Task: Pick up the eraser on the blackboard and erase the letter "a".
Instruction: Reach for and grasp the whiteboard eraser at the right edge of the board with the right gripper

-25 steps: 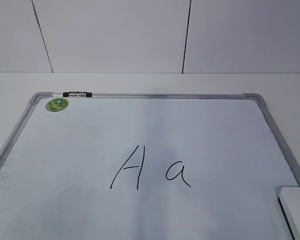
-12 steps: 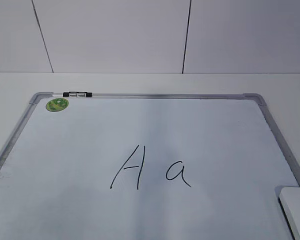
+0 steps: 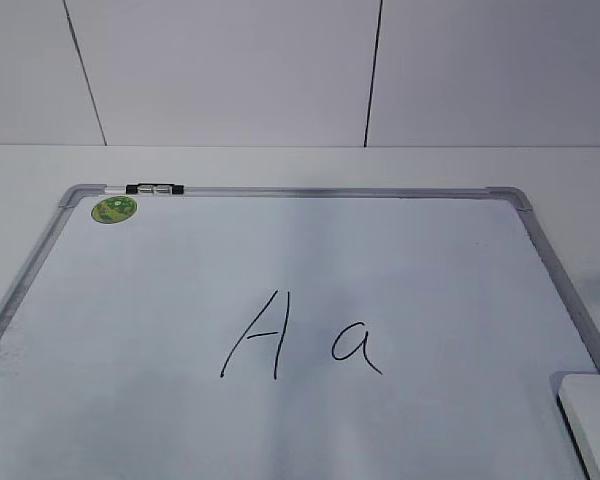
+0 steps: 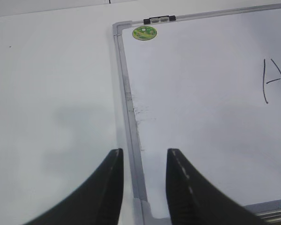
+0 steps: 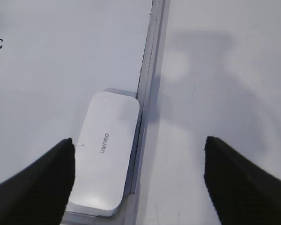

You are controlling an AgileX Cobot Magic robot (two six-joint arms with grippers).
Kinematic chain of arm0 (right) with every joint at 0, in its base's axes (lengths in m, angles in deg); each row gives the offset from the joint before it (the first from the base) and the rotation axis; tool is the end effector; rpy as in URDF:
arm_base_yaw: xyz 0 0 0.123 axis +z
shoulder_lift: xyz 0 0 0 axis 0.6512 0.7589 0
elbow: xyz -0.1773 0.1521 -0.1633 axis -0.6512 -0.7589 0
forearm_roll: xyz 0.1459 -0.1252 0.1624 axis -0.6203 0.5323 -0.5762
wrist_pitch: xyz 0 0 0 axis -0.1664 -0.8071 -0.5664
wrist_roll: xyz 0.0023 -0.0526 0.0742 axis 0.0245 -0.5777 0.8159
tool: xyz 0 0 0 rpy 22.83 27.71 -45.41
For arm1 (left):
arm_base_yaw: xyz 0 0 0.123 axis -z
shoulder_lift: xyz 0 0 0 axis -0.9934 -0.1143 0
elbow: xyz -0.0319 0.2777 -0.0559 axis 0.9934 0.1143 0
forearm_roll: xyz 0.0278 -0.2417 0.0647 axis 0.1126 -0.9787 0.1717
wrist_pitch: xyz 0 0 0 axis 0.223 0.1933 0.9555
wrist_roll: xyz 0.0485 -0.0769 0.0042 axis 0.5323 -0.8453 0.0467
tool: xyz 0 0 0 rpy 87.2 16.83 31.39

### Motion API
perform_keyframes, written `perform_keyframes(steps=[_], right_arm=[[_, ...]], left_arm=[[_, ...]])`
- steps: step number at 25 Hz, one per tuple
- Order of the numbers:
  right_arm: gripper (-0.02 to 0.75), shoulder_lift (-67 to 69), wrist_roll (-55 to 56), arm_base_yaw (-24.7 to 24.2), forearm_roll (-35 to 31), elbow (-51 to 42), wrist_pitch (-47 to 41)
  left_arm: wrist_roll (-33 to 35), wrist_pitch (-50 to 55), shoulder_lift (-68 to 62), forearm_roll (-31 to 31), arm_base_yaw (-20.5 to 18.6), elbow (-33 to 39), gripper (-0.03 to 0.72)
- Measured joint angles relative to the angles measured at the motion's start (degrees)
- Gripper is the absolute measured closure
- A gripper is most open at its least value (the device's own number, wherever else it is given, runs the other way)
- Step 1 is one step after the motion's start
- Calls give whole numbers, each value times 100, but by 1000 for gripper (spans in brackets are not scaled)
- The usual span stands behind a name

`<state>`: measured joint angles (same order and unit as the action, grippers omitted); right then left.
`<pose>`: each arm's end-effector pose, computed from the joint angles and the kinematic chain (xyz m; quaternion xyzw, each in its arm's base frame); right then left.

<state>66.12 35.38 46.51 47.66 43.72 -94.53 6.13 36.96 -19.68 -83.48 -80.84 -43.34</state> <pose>0.0611 0.0011 0.2841 -0.1058 0.9146 -0.0350 0.3888 -0.0071 -0.0104 0.2766 0.0705 0.8607 -0.0501 0.5017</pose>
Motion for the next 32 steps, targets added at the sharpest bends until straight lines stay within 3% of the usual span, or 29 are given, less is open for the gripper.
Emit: perform_keyframes(steps=[10,15,23,32], right_arm=[[69,1416,320,0,-52,27,348],[69,2295,442,0,-125,535,384],[69,3815,820,0,-435,1512,-376],[69,4687,900,0,-539,1591,-734]], left_arm=[[0,0,0,-222,0,0,453],[0,0,0,-259,23,0,453],[0,0,0,-259,189,0,451],[0,0,0,-247,189,0,449]])
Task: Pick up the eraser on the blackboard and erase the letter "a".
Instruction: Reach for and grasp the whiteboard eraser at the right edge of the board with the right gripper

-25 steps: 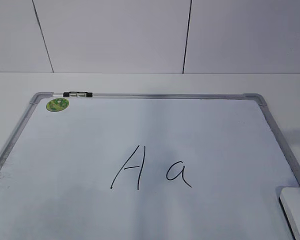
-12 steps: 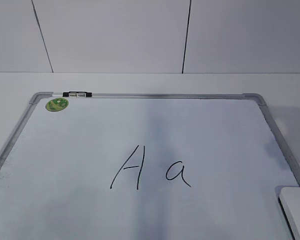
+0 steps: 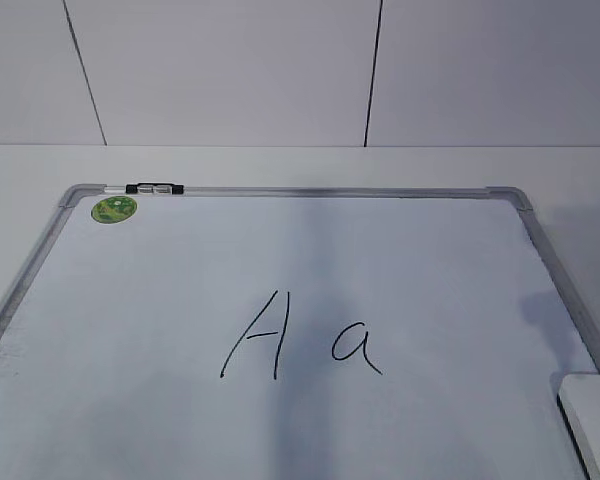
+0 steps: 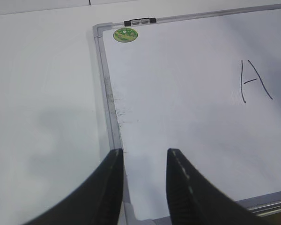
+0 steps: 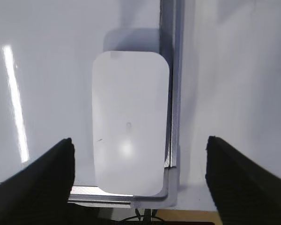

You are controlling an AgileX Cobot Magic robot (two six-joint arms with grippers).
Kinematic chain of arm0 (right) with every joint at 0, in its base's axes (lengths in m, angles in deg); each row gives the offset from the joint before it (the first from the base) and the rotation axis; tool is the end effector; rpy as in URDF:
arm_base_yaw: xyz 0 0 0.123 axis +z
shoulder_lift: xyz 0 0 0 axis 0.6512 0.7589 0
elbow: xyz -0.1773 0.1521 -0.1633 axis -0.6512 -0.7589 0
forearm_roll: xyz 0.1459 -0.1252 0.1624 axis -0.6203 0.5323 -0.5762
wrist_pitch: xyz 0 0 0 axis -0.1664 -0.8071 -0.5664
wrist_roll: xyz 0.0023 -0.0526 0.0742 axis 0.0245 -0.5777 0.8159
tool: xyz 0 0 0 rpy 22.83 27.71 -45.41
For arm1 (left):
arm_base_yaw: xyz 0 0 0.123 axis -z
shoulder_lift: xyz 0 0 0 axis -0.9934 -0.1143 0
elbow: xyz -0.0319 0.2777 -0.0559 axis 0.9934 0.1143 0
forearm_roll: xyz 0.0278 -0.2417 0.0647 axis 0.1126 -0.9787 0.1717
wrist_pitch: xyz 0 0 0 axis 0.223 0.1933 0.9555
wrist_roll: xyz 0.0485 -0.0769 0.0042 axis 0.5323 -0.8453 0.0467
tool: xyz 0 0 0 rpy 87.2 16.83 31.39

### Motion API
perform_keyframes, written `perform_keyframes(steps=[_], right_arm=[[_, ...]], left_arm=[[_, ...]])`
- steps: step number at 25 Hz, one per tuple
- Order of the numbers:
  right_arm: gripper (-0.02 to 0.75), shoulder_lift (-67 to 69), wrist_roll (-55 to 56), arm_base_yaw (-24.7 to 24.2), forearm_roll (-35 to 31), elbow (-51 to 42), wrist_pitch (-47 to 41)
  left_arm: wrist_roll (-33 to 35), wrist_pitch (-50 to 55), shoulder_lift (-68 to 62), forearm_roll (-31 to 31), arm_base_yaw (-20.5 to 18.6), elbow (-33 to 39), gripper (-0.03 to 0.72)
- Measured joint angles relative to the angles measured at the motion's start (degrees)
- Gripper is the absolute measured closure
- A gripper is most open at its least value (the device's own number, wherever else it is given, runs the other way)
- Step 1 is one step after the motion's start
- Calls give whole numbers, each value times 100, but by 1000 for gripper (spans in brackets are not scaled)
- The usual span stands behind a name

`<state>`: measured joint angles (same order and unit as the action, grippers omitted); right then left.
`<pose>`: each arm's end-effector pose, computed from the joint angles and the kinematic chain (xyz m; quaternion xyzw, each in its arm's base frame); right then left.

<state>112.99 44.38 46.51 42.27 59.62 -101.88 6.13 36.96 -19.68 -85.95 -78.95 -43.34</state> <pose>0.1965 0.0225 0.2543 -0.0250 0.9975 0.0177 0.0642 -0.0080 -0.0136 0.2770 0.0859 0.8579 -0.0798 0.5003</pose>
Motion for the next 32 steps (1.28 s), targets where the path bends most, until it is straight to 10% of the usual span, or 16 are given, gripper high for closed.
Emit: perform_keyframes(steps=[32], right_arm=[[84,857,4,0,-355,13,-66]], left_arm=[[0,0,0,12,0,0,448]])
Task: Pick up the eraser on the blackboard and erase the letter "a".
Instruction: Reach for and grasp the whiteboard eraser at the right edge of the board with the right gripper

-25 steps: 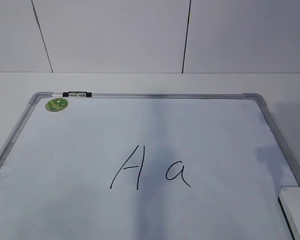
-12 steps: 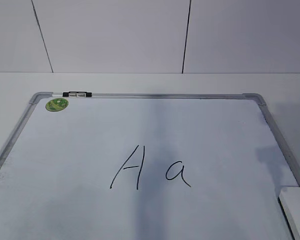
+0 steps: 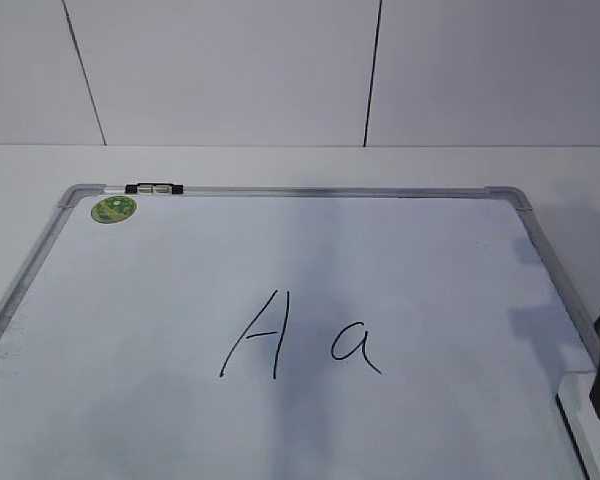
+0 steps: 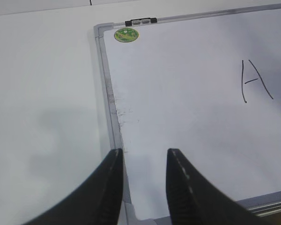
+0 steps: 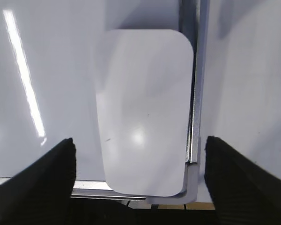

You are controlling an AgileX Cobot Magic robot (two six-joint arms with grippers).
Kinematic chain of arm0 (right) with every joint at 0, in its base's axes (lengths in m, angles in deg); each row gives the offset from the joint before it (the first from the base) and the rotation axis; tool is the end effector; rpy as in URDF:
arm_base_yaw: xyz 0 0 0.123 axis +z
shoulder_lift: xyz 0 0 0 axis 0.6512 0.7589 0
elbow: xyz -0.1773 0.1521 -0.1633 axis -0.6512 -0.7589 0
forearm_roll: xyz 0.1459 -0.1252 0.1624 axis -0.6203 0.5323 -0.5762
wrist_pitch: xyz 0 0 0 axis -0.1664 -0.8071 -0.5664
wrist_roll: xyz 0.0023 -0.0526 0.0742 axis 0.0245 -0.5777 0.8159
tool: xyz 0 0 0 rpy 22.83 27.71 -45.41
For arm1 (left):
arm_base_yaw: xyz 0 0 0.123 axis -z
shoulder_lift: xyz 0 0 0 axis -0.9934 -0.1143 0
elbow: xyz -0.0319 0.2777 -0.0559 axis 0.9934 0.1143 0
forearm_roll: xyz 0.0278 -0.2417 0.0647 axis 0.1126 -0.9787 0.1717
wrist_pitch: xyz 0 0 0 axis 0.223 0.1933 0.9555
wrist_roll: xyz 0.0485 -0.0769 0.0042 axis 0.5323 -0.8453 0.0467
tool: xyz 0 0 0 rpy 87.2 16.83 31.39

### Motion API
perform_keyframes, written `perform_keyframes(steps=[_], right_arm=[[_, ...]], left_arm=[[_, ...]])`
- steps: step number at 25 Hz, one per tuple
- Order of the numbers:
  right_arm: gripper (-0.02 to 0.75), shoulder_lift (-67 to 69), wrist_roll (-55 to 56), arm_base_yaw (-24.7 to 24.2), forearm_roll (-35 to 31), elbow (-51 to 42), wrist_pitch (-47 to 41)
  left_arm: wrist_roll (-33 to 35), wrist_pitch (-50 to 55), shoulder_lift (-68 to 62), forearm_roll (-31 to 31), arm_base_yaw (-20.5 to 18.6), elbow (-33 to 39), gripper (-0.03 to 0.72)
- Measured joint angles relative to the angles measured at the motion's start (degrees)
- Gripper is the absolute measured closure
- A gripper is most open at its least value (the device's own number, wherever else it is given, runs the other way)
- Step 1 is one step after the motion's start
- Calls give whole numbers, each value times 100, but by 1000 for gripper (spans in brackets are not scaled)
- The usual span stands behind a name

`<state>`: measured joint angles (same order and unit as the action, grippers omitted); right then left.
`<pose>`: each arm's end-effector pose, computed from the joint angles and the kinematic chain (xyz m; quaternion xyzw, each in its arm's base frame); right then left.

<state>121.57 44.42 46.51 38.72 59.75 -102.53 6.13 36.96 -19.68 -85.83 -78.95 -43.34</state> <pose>0.2127 0.0293 0.2241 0.0104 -0.9990 -0.0394 0.0169 -0.0080 -0.0135 0.2770 0.0858 0.8580 -0.0787 0.5003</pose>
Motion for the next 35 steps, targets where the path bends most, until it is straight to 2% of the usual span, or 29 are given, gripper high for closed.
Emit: perform_keyframes(steps=[5,14,35], right_arm=[[83,0,0,0,11,-55,181],[84,-116,-34,0,22,-837,705],[104,-422,-71,0,-177,-872,1027]], left_arm=[[0,0,0,0,0,0,448],[0,0,0,0,0,0,448],[0,0,0,-18,0,0,448]])
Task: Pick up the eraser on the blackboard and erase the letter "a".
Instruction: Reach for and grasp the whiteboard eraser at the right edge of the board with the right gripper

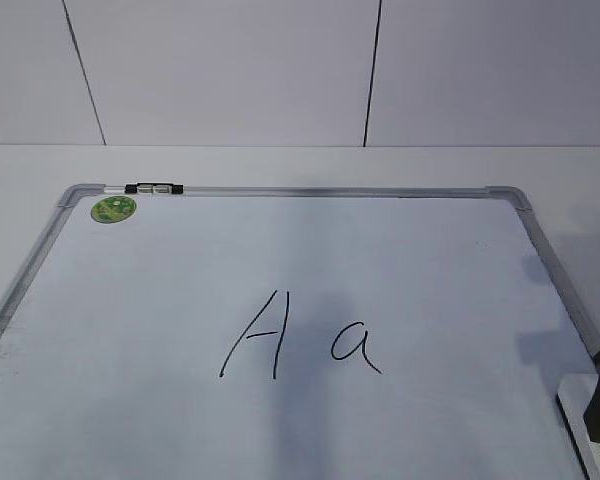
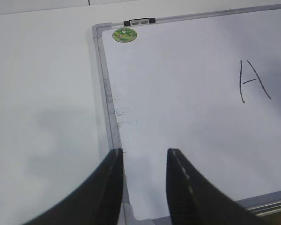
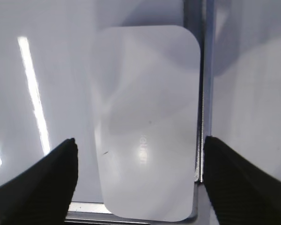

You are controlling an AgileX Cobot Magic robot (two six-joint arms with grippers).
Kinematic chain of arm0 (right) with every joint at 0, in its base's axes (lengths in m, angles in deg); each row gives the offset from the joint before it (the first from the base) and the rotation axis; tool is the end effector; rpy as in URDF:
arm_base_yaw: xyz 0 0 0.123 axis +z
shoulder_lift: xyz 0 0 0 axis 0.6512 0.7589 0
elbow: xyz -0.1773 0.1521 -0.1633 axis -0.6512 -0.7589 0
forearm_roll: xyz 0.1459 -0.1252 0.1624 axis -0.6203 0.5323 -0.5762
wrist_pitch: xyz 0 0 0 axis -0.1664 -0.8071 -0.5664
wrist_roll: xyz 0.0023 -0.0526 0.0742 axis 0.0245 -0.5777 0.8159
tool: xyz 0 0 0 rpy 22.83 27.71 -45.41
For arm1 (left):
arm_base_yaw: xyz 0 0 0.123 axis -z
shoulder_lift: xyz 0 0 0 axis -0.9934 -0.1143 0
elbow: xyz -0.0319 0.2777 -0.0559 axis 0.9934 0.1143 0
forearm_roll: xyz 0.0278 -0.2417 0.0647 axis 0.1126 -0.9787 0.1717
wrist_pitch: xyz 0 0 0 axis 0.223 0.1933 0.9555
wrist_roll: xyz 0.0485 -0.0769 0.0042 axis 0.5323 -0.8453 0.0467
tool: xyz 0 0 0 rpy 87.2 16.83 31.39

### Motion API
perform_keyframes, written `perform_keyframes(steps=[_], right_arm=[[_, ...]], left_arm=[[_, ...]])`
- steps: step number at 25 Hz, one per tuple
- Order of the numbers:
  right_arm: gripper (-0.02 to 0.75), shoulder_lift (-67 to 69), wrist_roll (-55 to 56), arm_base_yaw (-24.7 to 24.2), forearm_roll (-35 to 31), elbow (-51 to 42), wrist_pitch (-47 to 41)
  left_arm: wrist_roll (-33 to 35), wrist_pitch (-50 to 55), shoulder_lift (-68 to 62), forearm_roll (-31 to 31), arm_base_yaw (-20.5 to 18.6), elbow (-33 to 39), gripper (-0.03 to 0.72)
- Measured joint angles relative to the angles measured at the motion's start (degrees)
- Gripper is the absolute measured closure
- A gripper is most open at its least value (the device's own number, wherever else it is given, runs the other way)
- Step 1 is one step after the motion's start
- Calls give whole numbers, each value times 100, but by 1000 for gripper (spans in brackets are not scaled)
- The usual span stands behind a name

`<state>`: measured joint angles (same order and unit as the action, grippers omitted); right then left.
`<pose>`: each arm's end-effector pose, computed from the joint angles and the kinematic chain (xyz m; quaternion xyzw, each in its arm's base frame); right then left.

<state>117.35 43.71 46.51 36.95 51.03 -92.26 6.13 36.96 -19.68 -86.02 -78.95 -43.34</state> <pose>0.1931 0.0288 0.2044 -0.0030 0.9981 0.0528 0.0328 -0.0081 -0.0137 0.2771 0.0859 0.8578 -0.0804 0.5003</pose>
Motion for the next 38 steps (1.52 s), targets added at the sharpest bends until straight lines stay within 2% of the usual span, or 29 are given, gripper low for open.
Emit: perform_keyframes(steps=[19,38], right_arm=[[125,110,0,0,56,-3,360],[125,451,-52,0,24,-3,330]], left_arm=[[0,0,0,-5,0,0,448],[0,0,0,-5,0,0,447]])
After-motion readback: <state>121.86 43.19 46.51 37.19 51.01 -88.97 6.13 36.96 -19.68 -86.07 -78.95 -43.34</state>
